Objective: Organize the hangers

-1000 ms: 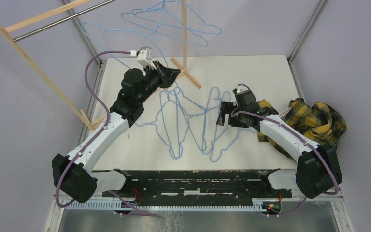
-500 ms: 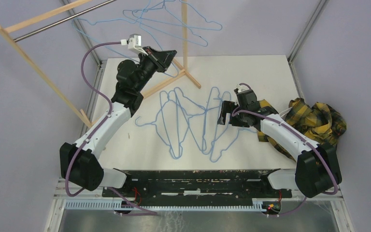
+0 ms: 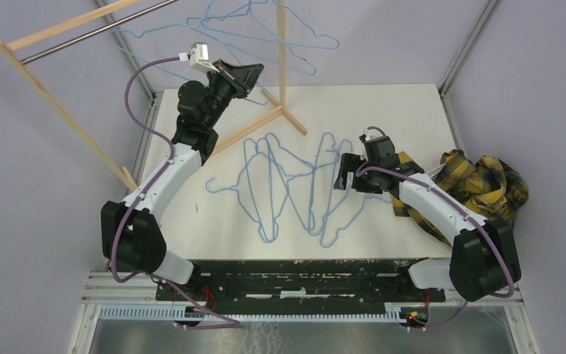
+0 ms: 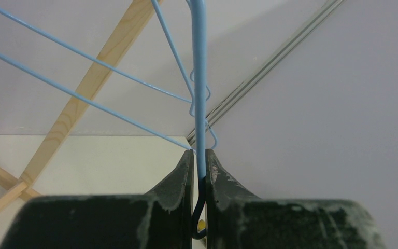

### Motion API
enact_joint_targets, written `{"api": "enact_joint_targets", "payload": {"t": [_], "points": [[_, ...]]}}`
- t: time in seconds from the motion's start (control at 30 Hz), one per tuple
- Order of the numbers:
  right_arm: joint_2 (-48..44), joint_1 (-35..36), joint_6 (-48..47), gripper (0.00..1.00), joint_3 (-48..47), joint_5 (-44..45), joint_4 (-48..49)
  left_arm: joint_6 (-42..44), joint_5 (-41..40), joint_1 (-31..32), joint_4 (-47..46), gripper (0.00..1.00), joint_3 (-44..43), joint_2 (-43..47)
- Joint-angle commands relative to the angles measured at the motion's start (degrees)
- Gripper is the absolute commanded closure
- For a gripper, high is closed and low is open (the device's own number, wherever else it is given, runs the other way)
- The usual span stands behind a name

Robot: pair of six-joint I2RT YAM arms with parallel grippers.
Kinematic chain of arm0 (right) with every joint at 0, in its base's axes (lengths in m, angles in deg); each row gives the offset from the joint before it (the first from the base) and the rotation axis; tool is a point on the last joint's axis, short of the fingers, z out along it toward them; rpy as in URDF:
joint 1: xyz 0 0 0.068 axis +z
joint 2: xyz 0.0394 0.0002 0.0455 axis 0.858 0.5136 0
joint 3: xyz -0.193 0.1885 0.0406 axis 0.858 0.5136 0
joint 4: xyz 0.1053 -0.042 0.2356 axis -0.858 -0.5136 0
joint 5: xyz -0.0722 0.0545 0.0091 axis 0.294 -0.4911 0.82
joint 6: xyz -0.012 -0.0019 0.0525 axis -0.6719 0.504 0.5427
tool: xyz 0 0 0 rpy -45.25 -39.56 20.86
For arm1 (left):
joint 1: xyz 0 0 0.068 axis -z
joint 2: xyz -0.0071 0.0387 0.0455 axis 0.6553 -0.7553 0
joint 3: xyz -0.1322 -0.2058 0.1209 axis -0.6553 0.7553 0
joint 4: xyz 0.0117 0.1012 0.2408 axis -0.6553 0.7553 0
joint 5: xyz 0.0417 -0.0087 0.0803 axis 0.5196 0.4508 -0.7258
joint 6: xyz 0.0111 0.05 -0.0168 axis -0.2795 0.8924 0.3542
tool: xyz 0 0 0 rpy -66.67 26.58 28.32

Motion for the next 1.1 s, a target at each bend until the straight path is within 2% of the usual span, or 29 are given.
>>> {"api": "enact_joint_targets", "payload": {"t": [0.0, 0.17, 0.5, 0.67, 0.83, 0.9, 1.0, 1.07], "points": [[-0.5, -0.4, -0.9, 0.04, -0.2, -1.4, 1.0, -4.3, 0.2, -0.6, -4.4, 0.97, -3.3, -1.3], [-0.5, -0.5, -1.1, 0.04, 0.2, -1.4, 1.0, -5.0, 1.2, -0.6, -0.8, 0.97, -5.1, -3.2], [0.4, -0.9, -1.1, 0.04, 0.2, -1.5, 1.4, -5.9, 10.2, 0.1, 7.5, 0.97, -14.1, -10.9], [1.2, -1.2, -1.1, 0.04, 0.1, -1.9, 2.0, -4.9, 11.1, 0.5, 12.3, 0.97, -19.7, -14.7], [0.9, -1.7, -1.3, 0.04, 0.5, -2.0, 2.0, -4.6, 11.2, 0.5, 13.9, 0.97, -19.7, -15.6], [0.8, -2.0, -1.4, 0.03, 0.6, -2.1, 1.9, -4.3, 11.3, 0.5, 14.0, 0.92, -19.3, -15.1], [0.3, -2.1, -1.3, 0.02, 1.1, -2.4, 1.9, -3.1, 11.4, 0.5, 14.2, 0.71, -18.6, -13.5], [-0.1, -2.1, -1.1, 0.02, 1.5, -2.4, 2.2, -2.2, 11.1, 0.5, 14.7, 0.64, -18.3, -12.1]]}}
